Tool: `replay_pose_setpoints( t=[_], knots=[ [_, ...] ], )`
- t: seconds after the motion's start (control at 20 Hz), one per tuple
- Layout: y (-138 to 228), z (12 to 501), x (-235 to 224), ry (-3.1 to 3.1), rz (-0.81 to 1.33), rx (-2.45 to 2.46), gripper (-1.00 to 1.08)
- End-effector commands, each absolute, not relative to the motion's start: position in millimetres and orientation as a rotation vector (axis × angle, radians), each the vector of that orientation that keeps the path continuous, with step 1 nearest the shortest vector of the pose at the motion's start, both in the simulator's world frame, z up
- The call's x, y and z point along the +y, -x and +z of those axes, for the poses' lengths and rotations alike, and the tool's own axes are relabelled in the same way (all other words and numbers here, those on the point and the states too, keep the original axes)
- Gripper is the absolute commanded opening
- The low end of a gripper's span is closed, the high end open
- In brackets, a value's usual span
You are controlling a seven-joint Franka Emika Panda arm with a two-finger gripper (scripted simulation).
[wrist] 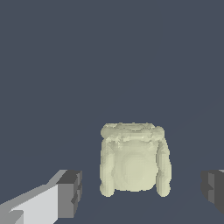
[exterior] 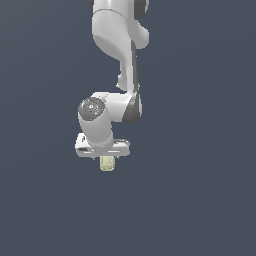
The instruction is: Pick up the object and move it to a goal position.
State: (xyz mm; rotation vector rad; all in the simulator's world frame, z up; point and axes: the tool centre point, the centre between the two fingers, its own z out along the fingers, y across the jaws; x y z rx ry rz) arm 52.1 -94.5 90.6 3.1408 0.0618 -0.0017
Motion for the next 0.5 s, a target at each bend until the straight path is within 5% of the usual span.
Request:
replay_pose_setpoints(
  t=[0.0, 0.45],
  knots=[
    [-52.3, 89.4, -94.0, -3.141, -0.001, 0.063, 1.00],
    [-51.5, 50.6, -94.8, -3.141, -0.001, 0.064, 1.00]
  ],
)
